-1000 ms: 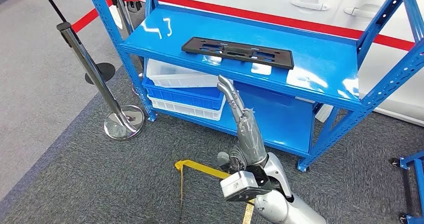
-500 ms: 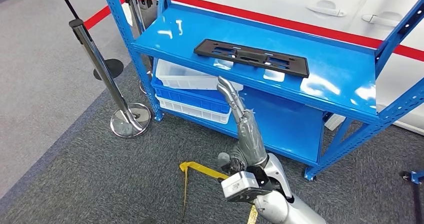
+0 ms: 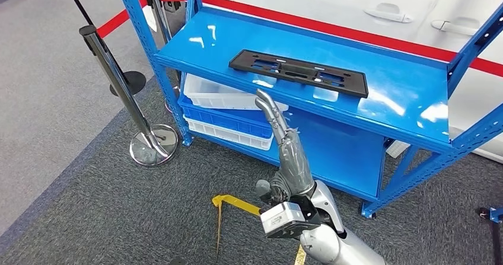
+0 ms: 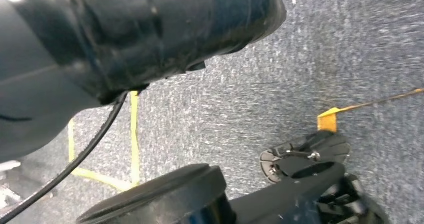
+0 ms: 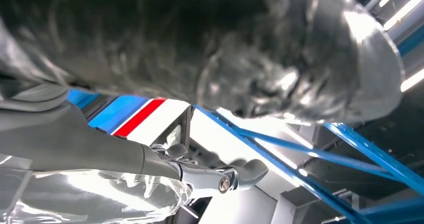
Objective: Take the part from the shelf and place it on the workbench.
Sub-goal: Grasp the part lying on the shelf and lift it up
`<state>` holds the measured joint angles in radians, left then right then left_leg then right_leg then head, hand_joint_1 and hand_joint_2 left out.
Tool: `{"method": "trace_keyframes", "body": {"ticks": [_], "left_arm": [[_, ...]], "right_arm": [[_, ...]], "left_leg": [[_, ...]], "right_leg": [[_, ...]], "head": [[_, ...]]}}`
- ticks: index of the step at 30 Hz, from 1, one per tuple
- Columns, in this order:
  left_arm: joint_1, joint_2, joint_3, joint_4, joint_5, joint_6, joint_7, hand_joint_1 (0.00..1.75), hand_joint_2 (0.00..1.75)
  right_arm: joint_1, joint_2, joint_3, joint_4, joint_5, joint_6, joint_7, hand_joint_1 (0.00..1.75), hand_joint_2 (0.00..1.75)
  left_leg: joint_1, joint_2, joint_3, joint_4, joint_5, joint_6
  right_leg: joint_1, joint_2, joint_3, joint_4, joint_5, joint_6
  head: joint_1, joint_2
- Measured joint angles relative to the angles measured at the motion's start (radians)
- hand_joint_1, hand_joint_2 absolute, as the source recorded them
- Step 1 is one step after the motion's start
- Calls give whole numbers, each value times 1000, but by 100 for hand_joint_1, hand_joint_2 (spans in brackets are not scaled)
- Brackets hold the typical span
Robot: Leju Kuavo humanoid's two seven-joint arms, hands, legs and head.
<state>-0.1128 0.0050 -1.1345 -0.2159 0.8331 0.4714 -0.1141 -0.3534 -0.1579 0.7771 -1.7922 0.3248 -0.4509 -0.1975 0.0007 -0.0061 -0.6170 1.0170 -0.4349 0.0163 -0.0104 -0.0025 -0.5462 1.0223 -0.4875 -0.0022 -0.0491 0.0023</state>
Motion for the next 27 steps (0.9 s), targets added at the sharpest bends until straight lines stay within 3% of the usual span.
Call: {"method": "trace_keyframes", "body": {"ticks": [3,4,6,7,8,9,11,13,18,20,22,23,24,26,27], "left_arm": [[2,0,0,0,0,0,0,0,0],[2,0,0,0,-1,0,0,0,0],[0,0,0,0,-1,0,0,0,0],[1,-1,0,0,0,0,0,0,0],[2,-1,0,0,0,-1,0,0,0],[3,-1,0,0,0,-1,0,0,0],[4,-1,0,0,1,-3,0,0,0],[2,-2,0,0,1,-4,0,0,0],[-1,-1,0,0,2,-4,0,0,0],[-2,0,0,0,2,-4,-1,0,0],[-1,-1,0,0,2,-4,0,0,0],[1,-1,0,0,2,-4,0,0,0],[3,-1,0,0,2,-4,0,0,0],[4,0,0,0,2,-4,0,0,0],[4,0,0,0,2,-4,0,0,0]], "right_arm": [[-2,0,0,0,0,0,0,0,0],[-2,0,0,0,0,0,0,0,0],[-1,0,0,0,0,0,0,0,0],[1,0,0,0,0,0,0,0,0],[2,-1,0,1,-1,0,0,0,0],[3,-1,0,2,-1,1,0,0,0],[3,-1,0,3,-3,4,0,0,0],[3,-1,0,3,-5,5,0,0,0],[2,-1,0,3,-6,5,0,0,0],[1,0,0,3,-6,5,0,0,0],[2,0,0,3,-6,5,0,0,0],[3,0,0,4,-6,5,0,0,0],[3,0,0,4,-6,5,0,0,0],[3,0,0,4,-6,5,0,0,0],[3,0,0,4,-6,5,0,0,0]], "left_leg": [[9,-1,16,-16,-1,13],[12,-1,23,-21,-3,18],[11,-1,31,-22,-10,26],[11,-1,35,-21,-14,28],[11,-2,41,-21,-19,28],[11,-4,49,-21,-25,27],[11,-7,65,-19,-39,22],[7,-11,72,-13,-53,12],[8,-9,66,13,-79,-16],[11,-5,12,116,-120,-26],[13,-2,-72,245,-155,-33],[13,-2,-99,274,-148,-33],[13,-1,-107,264,-120,-32],[12,-1,-71,145,-28,-24],[8,-1,-45,82,4,-18]], "right_leg": [[1,0,-8,28,-21,16],[0,1,-31,73,-41,20],[0,1,-109,210,-91,26],[-1,1,-146,265,-101,28],[-1,1,-169,287,-91,30],[-3,1,-170,267,-59,30],[-6,2,-127,144,31,27],[-4,4,-82,37,70,19],[-4,6,-58,3,53,-14],[-7,3,-45,-1,46,-24],[-6,2,-37,0,37,-29],[-5,3,-32,0,31,-29],[-5,4,-24,1,25,-28],[-4,6,-4,1,10,-24],[-3,6,3,1,2,-20]], "head": [[2,0],[3,0],[4,0],[4,0],[4,0],[4,0],[5,0],[4,0],[-1,0],[-6,0],[-8,0],[-8,0],[-8,0],[-8,0],[-7,0]]}}
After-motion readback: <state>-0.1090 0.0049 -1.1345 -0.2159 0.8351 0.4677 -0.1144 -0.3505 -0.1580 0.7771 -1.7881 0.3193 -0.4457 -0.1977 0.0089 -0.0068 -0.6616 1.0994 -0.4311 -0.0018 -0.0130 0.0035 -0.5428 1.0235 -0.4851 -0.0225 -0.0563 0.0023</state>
